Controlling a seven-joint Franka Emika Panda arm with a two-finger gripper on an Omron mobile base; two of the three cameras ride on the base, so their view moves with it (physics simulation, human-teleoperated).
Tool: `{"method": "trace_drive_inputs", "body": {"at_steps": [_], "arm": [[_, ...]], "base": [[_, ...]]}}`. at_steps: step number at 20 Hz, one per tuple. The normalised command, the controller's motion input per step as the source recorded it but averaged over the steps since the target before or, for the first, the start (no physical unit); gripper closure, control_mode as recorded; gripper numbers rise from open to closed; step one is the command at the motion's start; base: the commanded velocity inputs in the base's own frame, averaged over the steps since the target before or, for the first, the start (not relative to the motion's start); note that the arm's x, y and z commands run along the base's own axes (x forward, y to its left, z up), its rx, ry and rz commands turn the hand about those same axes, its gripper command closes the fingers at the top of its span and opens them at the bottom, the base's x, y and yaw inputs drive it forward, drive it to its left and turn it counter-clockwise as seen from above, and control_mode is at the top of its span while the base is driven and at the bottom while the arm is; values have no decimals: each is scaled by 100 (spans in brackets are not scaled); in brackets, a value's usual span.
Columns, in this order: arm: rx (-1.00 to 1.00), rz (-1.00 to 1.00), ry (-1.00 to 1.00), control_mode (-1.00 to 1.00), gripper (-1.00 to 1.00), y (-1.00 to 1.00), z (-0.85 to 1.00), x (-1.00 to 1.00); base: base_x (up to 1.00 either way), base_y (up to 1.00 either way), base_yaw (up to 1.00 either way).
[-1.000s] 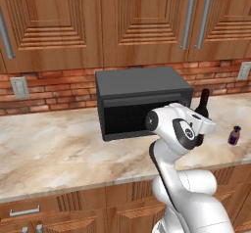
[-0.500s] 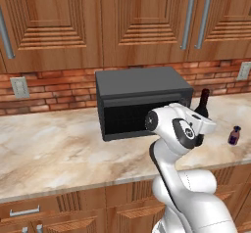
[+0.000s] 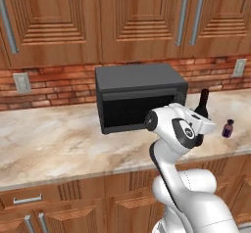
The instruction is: There is a wine glass and glass cup on the dining counter. Place the wine bottle next to the wine glass and the juice bottle next to the glass cup.
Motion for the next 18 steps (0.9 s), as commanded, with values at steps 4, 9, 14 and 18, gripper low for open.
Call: {"method": "trace_drive_inputs", "body": {"at_steps": [4,9,14,18], "arm": [[0,0,0,100,100,0,0,0],[0,0,0,100,100,0,0,0],[0,0,0,100,100,0,0,0],[0,0,0,100,100,0,0,0]], "base": [[-58,15,3],[-29,8,64],[-5,0,100],[-3,0,100]]}}
